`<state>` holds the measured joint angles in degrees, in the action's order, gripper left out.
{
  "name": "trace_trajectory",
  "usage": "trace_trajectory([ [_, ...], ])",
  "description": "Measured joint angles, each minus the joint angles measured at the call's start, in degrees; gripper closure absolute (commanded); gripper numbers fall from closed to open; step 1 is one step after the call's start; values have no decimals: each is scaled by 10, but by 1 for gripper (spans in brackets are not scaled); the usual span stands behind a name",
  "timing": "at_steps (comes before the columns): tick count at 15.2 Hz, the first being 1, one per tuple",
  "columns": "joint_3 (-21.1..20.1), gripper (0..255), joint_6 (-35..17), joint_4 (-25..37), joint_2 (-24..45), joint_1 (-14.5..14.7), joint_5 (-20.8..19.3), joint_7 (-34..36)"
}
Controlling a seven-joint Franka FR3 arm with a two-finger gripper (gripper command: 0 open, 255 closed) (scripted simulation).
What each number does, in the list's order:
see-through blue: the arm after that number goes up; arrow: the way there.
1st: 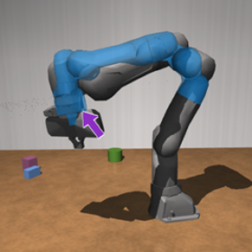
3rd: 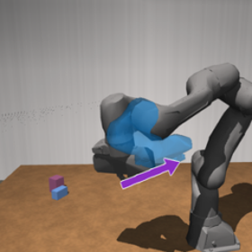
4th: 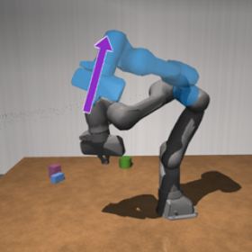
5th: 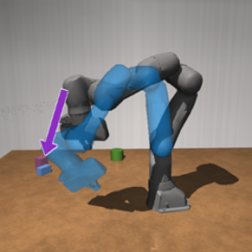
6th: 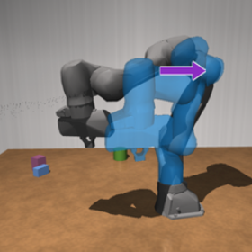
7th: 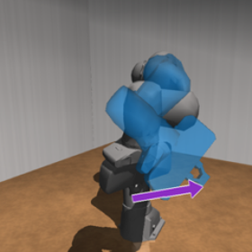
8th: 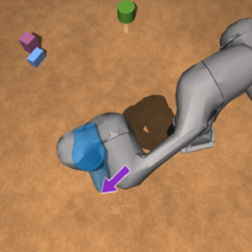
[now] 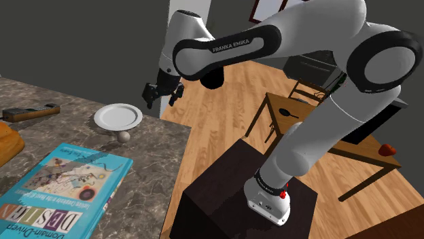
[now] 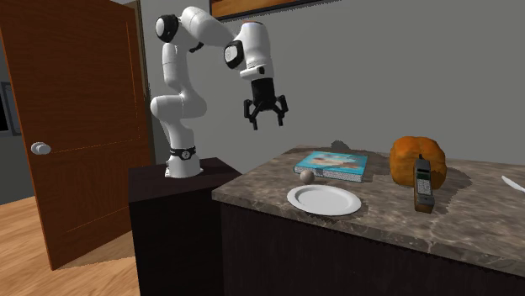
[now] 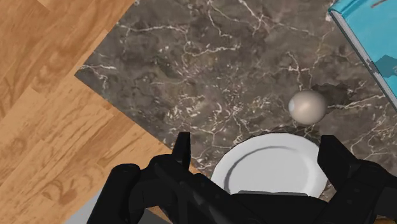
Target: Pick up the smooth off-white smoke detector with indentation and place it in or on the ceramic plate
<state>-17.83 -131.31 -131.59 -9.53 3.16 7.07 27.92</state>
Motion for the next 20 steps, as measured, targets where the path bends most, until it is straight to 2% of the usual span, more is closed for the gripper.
trace_trajectory([
  [7, -27, 0, -70, 78, 156, 16, -75, 82],
  [13, -20, 0, -94, 173, 287, 59, -146, 156],
  [20, -5, 0, -131, 190, 344, 75, -173, 175],
])
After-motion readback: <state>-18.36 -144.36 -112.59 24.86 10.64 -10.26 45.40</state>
